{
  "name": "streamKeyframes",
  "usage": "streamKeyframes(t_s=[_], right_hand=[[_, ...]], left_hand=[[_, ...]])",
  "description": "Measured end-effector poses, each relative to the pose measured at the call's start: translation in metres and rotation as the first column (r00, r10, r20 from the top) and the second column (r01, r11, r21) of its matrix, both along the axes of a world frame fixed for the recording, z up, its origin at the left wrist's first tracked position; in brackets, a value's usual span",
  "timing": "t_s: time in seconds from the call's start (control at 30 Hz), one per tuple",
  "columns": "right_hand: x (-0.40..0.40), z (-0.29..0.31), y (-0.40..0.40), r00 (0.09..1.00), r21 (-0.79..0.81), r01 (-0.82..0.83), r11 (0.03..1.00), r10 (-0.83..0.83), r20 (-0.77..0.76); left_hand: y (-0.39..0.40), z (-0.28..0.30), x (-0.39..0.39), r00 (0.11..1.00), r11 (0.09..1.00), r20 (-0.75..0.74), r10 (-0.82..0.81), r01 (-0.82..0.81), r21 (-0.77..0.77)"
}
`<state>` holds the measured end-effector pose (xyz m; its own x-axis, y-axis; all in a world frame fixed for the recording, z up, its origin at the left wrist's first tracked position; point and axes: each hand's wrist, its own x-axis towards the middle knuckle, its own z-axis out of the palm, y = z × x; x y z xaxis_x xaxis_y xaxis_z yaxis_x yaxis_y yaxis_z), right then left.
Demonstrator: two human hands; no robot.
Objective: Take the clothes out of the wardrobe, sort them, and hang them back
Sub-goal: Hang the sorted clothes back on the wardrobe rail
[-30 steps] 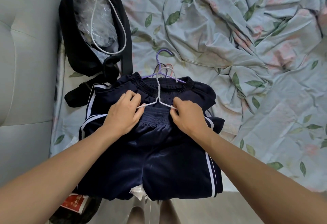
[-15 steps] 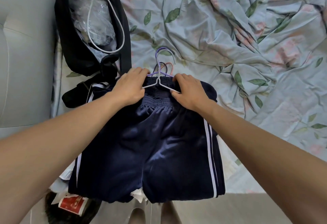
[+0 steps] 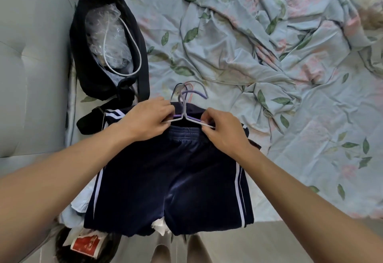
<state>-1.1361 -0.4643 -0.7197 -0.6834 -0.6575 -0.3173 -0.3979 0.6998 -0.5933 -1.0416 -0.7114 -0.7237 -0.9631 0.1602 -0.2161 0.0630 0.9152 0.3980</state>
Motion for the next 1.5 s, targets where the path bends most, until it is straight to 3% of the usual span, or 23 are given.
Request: streamKeyframes(t_s=[0.13, 0.27, 0.37, 0.6, 0.87, 0.97, 1.1, 1.33, 1.5], right_hand=[[0.029, 0.058, 0.023, 0.999, -0.027, 0.005, 1.000, -0.004, 0.054], [0.054, 0.143, 0.046, 0.993, -0.040, 0.018, 0.999, -0.013, 0.115], [0.074, 0.217, 0.078, 0.987, -0.026, 0.086, 0.996, -0.082, 0.138], [0.125, 0.374, 0.163, 0.939, -0.100, 0.344, 0.934, -0.341, 0.050], [0.253, 0.471, 0.252, 0.750, -0.298, 0.614, 0.731, -0.658, -0.067], [0.302, 0.495, 0.297, 0.628, -0.361, 0.695, 0.622, -0.769, -0.116], [0.375, 0.517, 0.357, 0.401, -0.441, 0.775, 0.453, -0.891, -0.210], [0.526, 0.528, 0.456, -0.025, -0.521, 0.835, 0.180, -0.932, -0.362], [0.626, 0.529, 0.496, -0.468, -0.569, 0.792, -0.222, -0.819, -0.332]], left_hand=[[0.021, 0.068, 0.026, 0.975, 0.978, 0.203, 0.088, -0.123, 0.168], [0.053, 0.149, 0.062, 0.902, 0.836, 0.361, 0.237, -0.379, 0.397], [0.086, 0.216, 0.076, 0.869, 0.772, 0.419, 0.261, -0.449, 0.450], [0.154, 0.357, 0.080, 0.926, 0.762, 0.370, 0.080, -0.296, 0.576], [0.237, 0.491, 0.111, 0.867, 0.761, 0.372, -0.332, 0.013, 0.649], [0.294, 0.522, 0.134, 0.822, 0.739, 0.337, -0.459, 0.144, 0.658], [0.378, 0.546, 0.174, 0.749, 0.677, 0.299, -0.591, 0.259, 0.689], [0.527, 0.565, 0.276, 0.613, 0.558, 0.207, -0.763, 0.461, 0.690], [0.611, 0.555, 0.351, 0.550, 0.526, 0.229, -0.803, 0.473, 0.707]])
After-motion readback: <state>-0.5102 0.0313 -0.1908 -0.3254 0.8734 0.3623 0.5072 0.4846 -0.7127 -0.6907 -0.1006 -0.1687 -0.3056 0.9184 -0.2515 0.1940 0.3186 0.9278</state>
